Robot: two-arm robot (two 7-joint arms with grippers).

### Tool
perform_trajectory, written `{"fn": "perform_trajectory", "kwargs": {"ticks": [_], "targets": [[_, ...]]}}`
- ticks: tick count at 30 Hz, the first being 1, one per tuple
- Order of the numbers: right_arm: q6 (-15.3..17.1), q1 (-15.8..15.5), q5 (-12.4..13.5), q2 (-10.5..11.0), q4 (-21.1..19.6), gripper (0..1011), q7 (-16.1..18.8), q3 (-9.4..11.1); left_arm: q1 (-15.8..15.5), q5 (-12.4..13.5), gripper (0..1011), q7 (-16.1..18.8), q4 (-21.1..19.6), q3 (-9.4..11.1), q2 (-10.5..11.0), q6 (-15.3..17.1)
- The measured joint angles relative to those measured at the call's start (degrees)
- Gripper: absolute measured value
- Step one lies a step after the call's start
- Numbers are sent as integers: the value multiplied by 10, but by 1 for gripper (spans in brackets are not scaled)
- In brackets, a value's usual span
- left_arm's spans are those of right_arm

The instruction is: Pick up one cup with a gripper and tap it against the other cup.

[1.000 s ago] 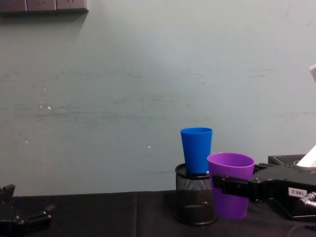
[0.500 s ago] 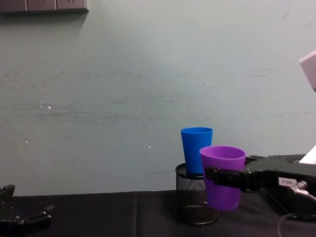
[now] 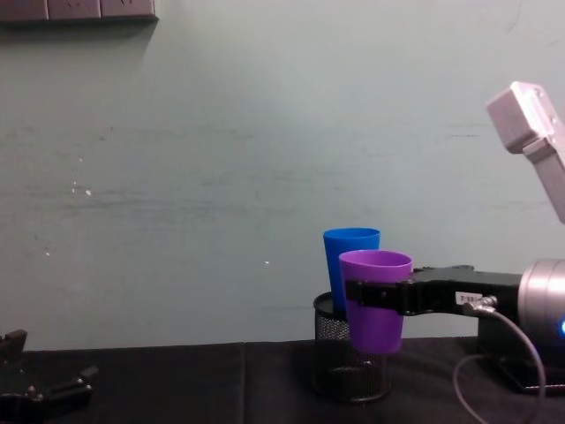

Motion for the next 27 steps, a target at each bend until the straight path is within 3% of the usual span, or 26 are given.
{"fn": "perform_trajectory", "kwargs": {"ticks": [8,16,27], "targets": [[9,18,-23,-24,31,726,-37,-1,0,0,1000,0,0,0,0,0],[10,36,-35,-39,53,726,-41,3,0,0,1000,0,0,0,0,0],[18,63,-25,-56,89,726,-29,16,0,0,1000,0,0,0,0,0]]}}
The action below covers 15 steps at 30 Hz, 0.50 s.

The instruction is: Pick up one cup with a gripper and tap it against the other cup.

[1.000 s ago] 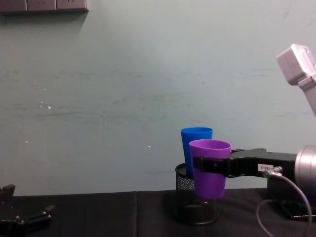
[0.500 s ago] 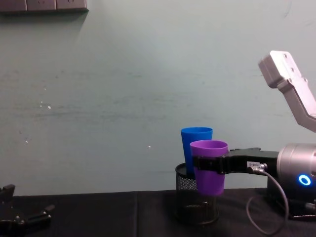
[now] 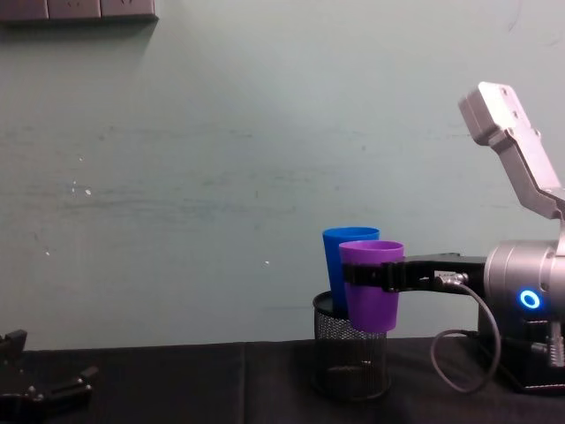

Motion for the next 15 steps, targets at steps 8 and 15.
{"fn": "perform_trajectory", "kwargs": {"ticks": [8,15], "targets": [[5,9,8,-5,10,726,7,3,0,0,1000,0,0,0,0,0],[5,9,9,-5,9,726,7,3,0,0,1000,0,0,0,0,0]]}}
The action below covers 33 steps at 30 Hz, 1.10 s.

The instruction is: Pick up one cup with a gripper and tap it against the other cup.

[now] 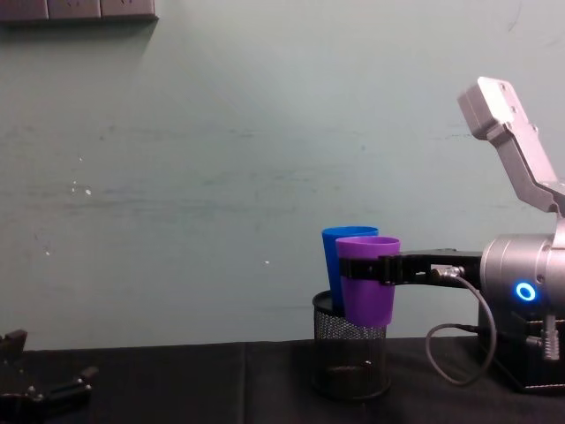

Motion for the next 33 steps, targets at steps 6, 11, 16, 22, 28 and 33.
{"fn": "perform_trajectory", "kwargs": {"ticks": [6,11,16,22,28,33], "targets": [[0,0,0,0,0,726,0,0,0,0,1000,0,0,0,0,0],[-1,0,0,0,-1,726,0,-1,0,0,1000,0,0,0,0,0],[-1,-1,-1,0,0,726,0,-1,0,0,1000,0,0,0,0,0],[-1,-1,-1,0,-1,726,0,-1,0,0,1000,0,0,0,0,0],[-1,-1,-1,0,0,726,0,-1,0,0,1000,0,0,0,0,0],[-1,-1,-1,0,0,726,-1,-1,0,0,1000,0,0,0,0,0]]}}
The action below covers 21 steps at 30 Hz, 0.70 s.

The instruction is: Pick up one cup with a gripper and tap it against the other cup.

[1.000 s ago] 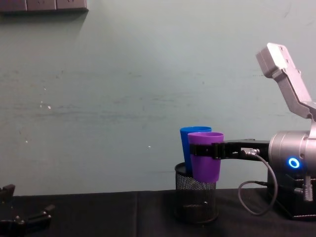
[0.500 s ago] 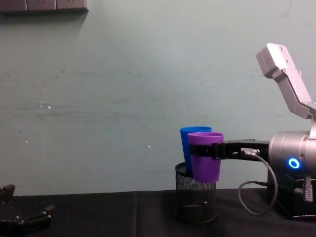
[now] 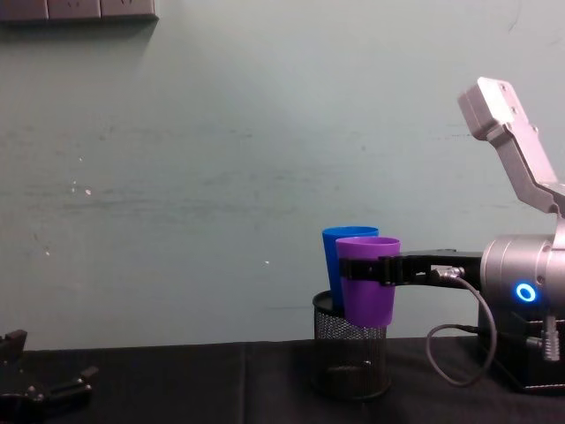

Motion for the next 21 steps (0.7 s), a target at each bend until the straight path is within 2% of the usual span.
{"fn": "perform_trajectory", "kwargs": {"ticks": [21], "targets": [[0,0,0,0,0,726,0,0,0,0,1000,0,0,0,0,0]]}}
